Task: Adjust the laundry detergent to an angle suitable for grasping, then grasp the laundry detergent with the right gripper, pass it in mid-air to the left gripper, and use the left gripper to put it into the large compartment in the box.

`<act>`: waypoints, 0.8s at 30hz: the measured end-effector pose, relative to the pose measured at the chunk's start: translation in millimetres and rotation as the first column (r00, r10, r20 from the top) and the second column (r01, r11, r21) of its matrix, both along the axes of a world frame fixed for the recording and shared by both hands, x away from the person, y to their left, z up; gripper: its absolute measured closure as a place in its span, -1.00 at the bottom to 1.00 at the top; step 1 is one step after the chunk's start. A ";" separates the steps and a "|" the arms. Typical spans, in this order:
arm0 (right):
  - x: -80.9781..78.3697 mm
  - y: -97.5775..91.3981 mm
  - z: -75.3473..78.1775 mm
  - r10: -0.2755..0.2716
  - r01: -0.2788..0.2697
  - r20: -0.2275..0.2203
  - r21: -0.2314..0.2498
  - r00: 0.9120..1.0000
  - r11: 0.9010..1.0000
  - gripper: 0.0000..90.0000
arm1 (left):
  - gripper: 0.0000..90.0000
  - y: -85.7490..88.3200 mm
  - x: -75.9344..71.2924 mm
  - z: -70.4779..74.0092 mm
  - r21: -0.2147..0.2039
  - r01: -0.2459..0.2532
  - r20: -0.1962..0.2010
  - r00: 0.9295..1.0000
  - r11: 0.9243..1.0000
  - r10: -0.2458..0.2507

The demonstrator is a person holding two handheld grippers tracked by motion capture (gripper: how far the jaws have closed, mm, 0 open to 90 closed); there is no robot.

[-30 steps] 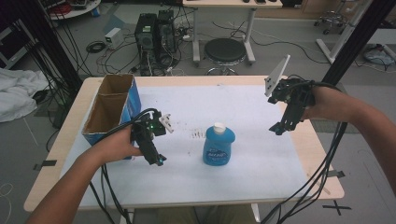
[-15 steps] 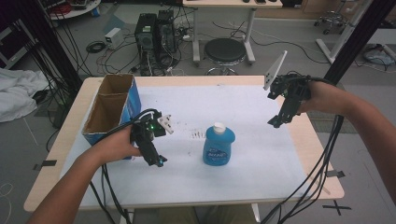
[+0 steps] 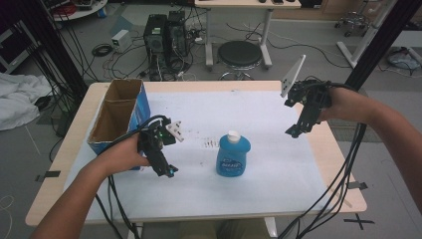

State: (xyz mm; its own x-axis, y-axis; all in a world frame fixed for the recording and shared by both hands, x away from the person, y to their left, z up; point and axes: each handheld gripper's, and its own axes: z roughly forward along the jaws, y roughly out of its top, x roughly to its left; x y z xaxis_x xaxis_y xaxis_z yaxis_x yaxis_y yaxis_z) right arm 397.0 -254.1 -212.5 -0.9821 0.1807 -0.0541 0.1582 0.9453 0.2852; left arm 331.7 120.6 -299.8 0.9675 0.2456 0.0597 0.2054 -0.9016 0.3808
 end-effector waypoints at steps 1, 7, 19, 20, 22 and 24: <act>-0.4 0.2 -0.2 0.001 -0.001 0.002 0.000 1.000 1.000 -0.97 | -0.96 0.4 0.0 0.1 0.000 0.000 0.002 1.000 1.000 0.000; -2.5 0.1 0.7 0.007 -0.007 0.003 0.003 1.000 1.000 -0.97 | -0.96 2.7 -1.9 0.5 -0.011 -0.008 0.006 1.000 1.000 0.008; -6.5 -2.0 -2.9 0.014 -0.014 0.006 0.028 1.000 1.000 -0.97 | -0.96 5.0 -1.4 0.0 -0.017 0.001 0.006 1.000 1.000 -0.001; -7.5 -2.3 -3.0 0.011 -0.011 0.004 0.027 1.000 1.000 -0.98 | -0.96 5.2 -1.2 0.0 -0.018 0.003 0.005 1.000 1.000 -0.002; -8.7 -2.6 -4.1 0.015 -0.015 0.007 0.034 1.000 0.999 -0.97 | -0.96 5.1 -0.8 0.1 -0.023 0.004 0.006 1.000 1.000 -0.004; -10.9 -2.8 -5.5 0.017 -0.017 0.007 0.045 1.000 0.999 -0.97 | -0.96 4.6 0.0 0.4 -0.026 0.009 0.005 1.000 1.000 -0.009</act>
